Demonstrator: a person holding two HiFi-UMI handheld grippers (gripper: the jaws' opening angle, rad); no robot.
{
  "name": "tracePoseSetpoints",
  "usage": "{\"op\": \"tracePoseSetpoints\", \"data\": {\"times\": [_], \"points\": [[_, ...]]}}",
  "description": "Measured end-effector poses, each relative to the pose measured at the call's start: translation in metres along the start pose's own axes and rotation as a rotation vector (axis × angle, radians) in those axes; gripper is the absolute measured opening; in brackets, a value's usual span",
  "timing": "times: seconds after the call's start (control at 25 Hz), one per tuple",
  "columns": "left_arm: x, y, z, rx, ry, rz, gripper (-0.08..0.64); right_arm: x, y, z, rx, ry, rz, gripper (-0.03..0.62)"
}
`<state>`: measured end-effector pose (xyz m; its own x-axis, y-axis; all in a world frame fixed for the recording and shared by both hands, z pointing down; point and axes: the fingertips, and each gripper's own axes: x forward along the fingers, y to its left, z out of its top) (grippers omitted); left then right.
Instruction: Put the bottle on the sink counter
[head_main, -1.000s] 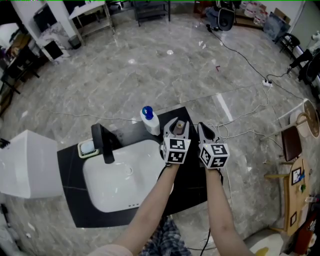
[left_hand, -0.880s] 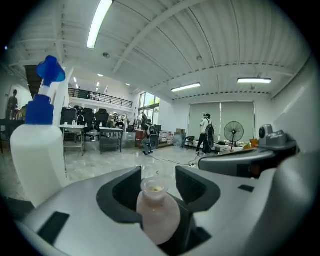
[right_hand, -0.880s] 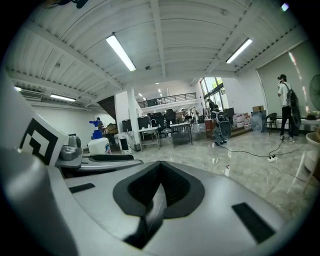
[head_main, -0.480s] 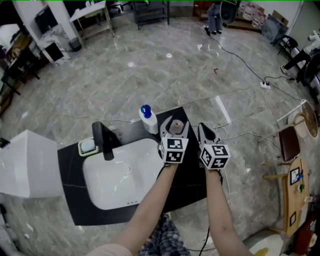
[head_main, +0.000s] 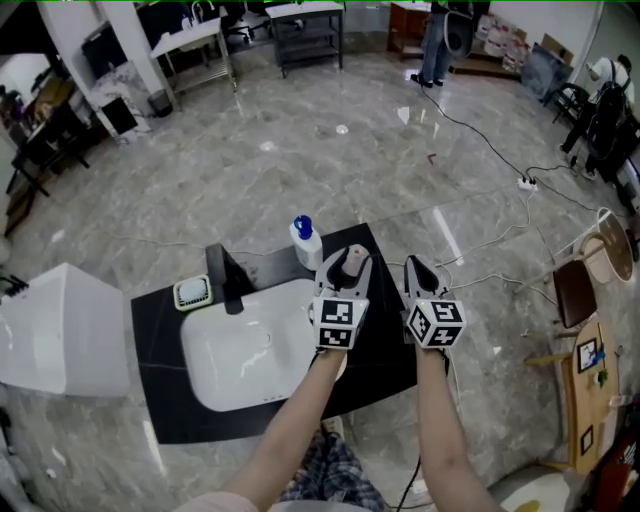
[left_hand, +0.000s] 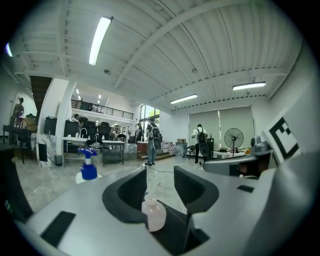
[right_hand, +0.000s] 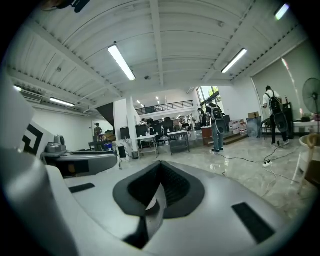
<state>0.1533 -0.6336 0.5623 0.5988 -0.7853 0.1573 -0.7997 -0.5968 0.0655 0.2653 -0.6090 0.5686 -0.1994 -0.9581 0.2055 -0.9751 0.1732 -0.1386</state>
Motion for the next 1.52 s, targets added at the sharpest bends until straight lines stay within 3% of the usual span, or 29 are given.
{"op": "tracePoseSetpoints", "data": {"times": [0.24, 0.52, 0.96, 1.28, 1.52], "points": [[-0.107, 0.003, 0.059, -0.038, -0.073, -0.003, 0.103, -0.075, 0.035, 0.038, -0.005, -0.049, -0.002, 0.015], [-0.221, 0.012, 0.105, -0.028, -0.144, 0.015, 0.05, -0.161, 0.079, 0.071, 0.009, -0.127, 0.01, 0.015], [-0.346, 0.033, 0.102, -0.035, -0.158, 0.079, 0.028, -0.25, 0.137, 0.087, -0.02, -0.178, 0.008, 0.015], [-0.39, 0.033, 0.087, -0.053, -0.174, 0.11, 0.028, -0.298, 0.141, 0.084, -0.029, -0.234, -0.032, 0.015], [-0.395, 0.032, 0.083, -0.053, -0.171, 0.11, 0.028, -0.303, 0.143, 0.074, -0.056, -0.189, -0.019, 0.014]]}}
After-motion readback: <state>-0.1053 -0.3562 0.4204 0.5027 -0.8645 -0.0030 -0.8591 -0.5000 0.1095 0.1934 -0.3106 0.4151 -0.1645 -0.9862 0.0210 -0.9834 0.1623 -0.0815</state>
